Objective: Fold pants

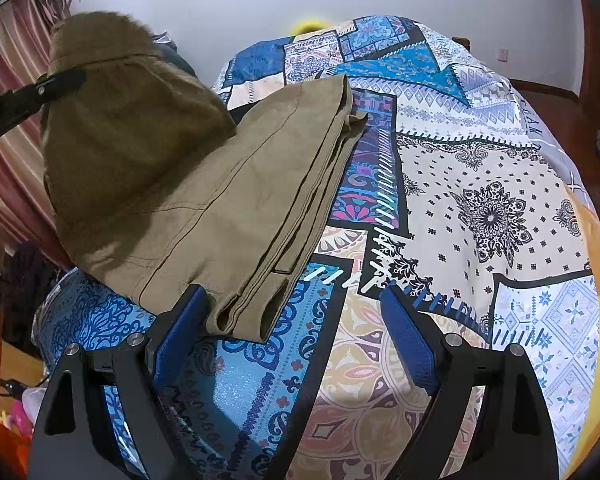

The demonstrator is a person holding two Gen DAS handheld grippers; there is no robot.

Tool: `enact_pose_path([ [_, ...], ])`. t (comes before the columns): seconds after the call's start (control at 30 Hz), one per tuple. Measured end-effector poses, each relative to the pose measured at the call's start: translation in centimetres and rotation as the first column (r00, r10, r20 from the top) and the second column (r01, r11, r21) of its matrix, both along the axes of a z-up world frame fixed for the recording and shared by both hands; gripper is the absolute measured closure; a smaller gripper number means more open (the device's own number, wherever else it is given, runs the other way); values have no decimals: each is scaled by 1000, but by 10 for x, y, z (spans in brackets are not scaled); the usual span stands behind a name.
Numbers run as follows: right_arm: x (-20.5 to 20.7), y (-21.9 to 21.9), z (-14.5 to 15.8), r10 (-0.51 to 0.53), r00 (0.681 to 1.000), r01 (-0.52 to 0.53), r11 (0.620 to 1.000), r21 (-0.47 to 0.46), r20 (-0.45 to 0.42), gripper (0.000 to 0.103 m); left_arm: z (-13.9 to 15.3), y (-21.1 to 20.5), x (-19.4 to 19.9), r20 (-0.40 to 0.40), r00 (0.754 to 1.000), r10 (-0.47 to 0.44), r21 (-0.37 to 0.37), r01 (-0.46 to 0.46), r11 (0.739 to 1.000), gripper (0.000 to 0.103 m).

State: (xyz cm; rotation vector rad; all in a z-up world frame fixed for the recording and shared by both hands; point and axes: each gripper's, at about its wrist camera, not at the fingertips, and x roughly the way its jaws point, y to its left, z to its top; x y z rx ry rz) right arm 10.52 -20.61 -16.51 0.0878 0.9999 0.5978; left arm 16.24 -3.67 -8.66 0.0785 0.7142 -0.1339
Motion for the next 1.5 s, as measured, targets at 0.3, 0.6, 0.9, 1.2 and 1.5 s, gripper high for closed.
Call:
enact_pose_path([
  [0.3,1,-1,-1,-1,1000,1,1000,13,4,16,-17,-21,11,-125,988,-96,-129,80,988,74],
  [0.6,1,-1,-2,-11,1000,11,1000,21,2,16,-23,-38,5,-190,965,-181,-129,158,979,27],
  [0.9,1,-7,3,-39,999,40,999,38,-6,17,-15,8,29,-145,989,-5,-23,1,1000,15],
  [1.2,-3,-7,36,-77,993,70,995,71,90,16,-38,57,92,-167,982,91,119,-72,990,9],
  [1.5,13,15,43,-71,990,65,997,52,118,16,-108,69,182,-289,948,134,217,-72,974,9],
])
